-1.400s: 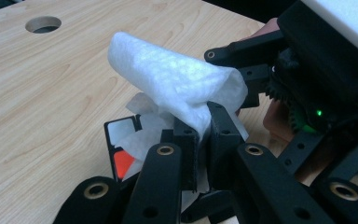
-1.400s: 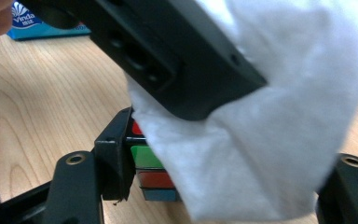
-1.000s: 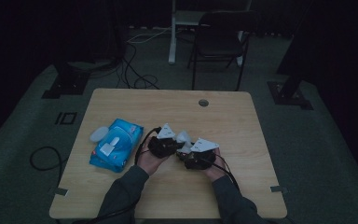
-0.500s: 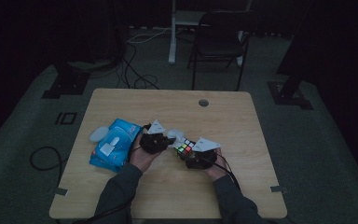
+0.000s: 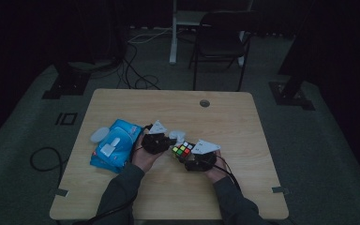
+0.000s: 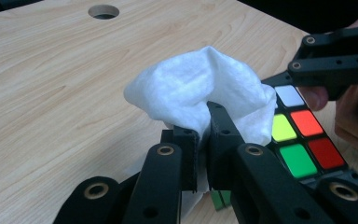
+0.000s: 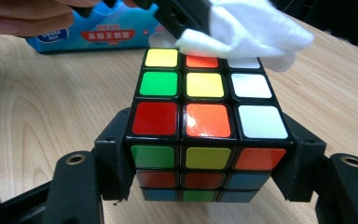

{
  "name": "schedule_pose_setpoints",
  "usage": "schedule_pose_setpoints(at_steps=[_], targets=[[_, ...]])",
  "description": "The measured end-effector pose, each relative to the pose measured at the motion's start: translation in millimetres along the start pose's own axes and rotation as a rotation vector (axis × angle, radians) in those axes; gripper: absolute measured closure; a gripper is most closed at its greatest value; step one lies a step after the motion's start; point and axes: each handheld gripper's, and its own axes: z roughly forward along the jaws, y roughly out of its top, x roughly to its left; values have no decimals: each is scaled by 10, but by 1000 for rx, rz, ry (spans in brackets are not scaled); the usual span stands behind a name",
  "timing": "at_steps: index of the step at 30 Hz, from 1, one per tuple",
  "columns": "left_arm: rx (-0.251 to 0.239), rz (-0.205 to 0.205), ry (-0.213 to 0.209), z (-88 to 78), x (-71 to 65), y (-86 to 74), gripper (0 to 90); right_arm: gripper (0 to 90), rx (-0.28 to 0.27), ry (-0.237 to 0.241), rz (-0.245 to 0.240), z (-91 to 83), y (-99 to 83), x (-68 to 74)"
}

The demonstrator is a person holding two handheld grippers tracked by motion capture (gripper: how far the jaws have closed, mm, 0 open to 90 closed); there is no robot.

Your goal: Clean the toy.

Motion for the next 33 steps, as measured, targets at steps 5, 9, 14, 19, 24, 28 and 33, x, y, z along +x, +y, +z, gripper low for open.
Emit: schedule_pose_setpoints(at_steps=[5,9,14,19,24,28,33], targets=[[0,-4,1,13,13,-6,855,342,-11,15,-5,-13,13,14],[-3,-4,1,16,19,9,856,342,-19,26,-15,-18,36,40],[-2,-6,1,22,15,14,856,342,-22,25,-14,-23,36,39],[-1,2,11,14,-7,15,856,342,-22,26,-14,-30,38,39],[3,8,17,-5,-30,10,857,342,-23,21,-13,-36,42,31],[6,11,15,-11,-40,3,856,342,-24,12,-7,-48,42,12],[5,12,15,-35,-61,-9,857,342,-21,0,-2,-53,40,-3]])
